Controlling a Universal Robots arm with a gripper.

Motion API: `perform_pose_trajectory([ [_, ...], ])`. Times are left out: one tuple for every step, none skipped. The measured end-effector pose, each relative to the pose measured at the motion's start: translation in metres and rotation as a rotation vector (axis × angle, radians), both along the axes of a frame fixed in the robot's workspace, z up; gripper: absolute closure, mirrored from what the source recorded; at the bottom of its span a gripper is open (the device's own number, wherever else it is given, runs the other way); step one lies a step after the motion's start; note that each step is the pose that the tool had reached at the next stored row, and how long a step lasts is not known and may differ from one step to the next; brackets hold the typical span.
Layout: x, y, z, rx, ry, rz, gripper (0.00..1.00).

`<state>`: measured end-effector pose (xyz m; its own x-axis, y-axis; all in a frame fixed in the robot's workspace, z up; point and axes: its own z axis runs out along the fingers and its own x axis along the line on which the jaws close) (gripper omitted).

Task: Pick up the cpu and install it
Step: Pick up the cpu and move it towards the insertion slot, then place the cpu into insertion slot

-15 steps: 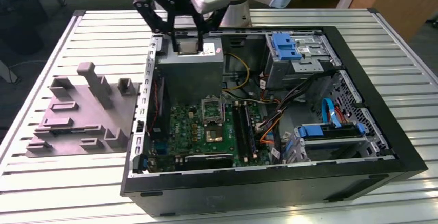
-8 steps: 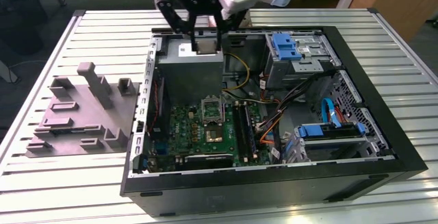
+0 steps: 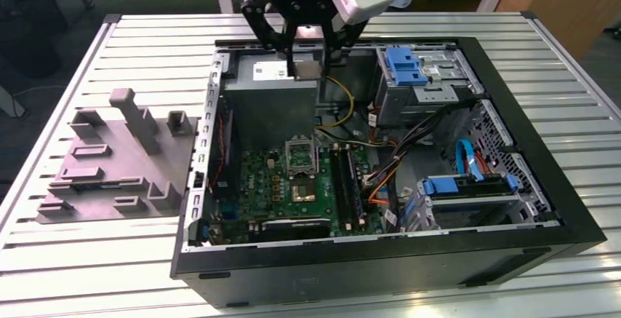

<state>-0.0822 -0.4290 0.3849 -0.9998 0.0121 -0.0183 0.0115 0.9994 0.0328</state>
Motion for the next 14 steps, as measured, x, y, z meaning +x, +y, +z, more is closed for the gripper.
perform_pose_trajectory([
  [0.0002, -0.0022, -0.0003, 0.0, 0.0, 0.0, 0.53],
  [0.0005, -0.0036, -0.0005, 0.0001, -0.0001, -0.001, 0.53],
  [0.0005, -0.0038, -0.0006, 0.0002, -0.0001, -0.001, 0.53],
  [0.0005, -0.0038, -0.0006, 0.0001, -0.0001, -0.001, 0.53],
  [0.0005, -0.0038, -0.0006, 0.0, 0.0, -0.001, 0.53],
  [0.0005, -0.0038, -0.0006, 0.0001, -0.0001, -0.001, 0.53],
  [0.0005, -0.0038, -0.0006, 0.0001, 0.0, -0.001, 0.53],
  [0.0005, -0.0038, -0.0006, 0.0, 0.0, -0.001, 0.53],
  [0.0005, -0.0038, -0.0007, 0.0, 0.0, -0.001, 0.53],
  [0.0005, -0.0038, -0.0007, 0.0001, 0.0, -0.001, 0.53],
  [0.0005, -0.0038, -0.0007, 0.0001, -0.0001, -0.001, 0.53],
  [0.0005, -0.0038, -0.0007, 0.0001, -0.0001, -0.001, 0.53],
  [0.0005, -0.0038, -0.0007, 0.0, 0.0, -0.001, 0.53],
  [0.0005, -0.0038, -0.0007, 0.0, 0.0, -0.001, 0.53],
])
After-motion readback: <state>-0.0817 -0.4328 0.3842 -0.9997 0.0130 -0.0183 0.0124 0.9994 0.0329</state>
